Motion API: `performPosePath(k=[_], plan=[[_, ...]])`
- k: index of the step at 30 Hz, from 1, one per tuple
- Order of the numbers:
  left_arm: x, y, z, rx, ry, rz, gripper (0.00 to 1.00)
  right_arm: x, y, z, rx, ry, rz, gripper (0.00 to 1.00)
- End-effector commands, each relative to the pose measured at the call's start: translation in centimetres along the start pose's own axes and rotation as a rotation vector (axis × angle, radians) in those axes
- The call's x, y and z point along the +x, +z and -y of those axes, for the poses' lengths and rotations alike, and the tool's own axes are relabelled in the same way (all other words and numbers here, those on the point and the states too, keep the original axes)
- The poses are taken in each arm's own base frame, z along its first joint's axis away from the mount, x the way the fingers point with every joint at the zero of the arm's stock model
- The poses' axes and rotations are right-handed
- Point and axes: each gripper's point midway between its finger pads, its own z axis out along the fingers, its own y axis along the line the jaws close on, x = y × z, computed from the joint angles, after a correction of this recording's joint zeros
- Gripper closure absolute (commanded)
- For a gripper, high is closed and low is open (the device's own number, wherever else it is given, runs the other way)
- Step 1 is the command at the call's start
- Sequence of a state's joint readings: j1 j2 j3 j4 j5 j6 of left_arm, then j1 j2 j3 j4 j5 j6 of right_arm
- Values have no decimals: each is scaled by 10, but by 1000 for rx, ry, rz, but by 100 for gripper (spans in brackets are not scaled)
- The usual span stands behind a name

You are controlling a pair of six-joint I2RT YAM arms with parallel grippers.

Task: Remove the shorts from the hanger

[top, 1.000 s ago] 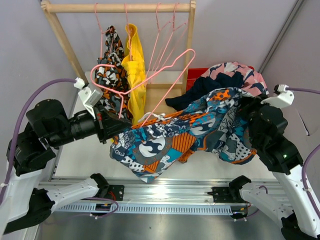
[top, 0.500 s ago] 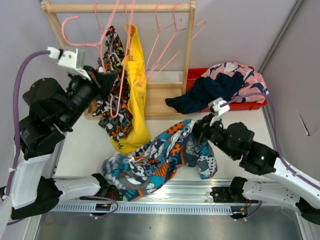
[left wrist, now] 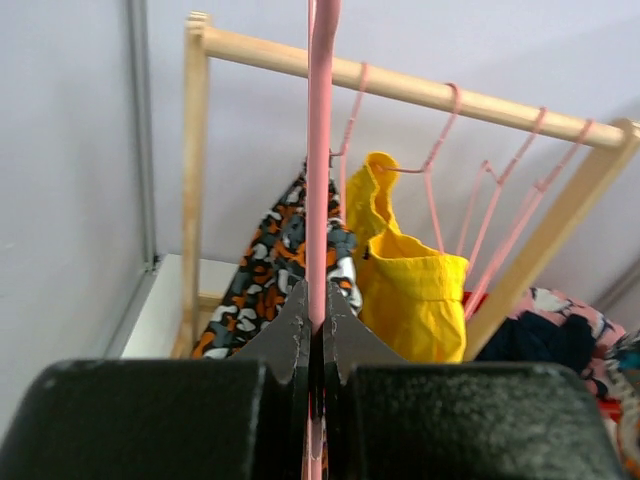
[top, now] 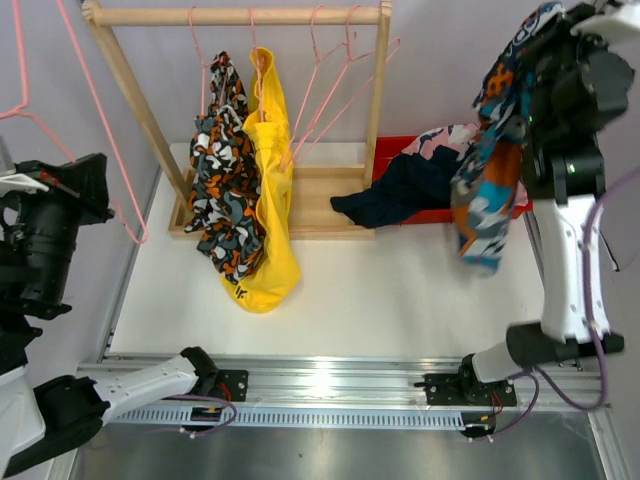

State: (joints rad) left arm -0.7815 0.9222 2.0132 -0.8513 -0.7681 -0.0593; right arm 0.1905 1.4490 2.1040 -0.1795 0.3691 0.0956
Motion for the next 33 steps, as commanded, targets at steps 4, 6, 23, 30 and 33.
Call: performPosePath(k=[4,6,23,30,33], plan=[[22,12,-8,-93,118,-55,100,93,82,20,-22,14,-103,100],[41,21,-1,-93,185,-96,100,138,97,25,-41,42,-142,100],[133,86,12,-40,221,-414,100,392,22,35,-177,268,-743,100],[136,60,3,-60,182,-458,100,393,-53,48,-140,305,-751,100],[151,43,-1,-50,173,-492,100,385,-70,47,-130,266,-759,100]])
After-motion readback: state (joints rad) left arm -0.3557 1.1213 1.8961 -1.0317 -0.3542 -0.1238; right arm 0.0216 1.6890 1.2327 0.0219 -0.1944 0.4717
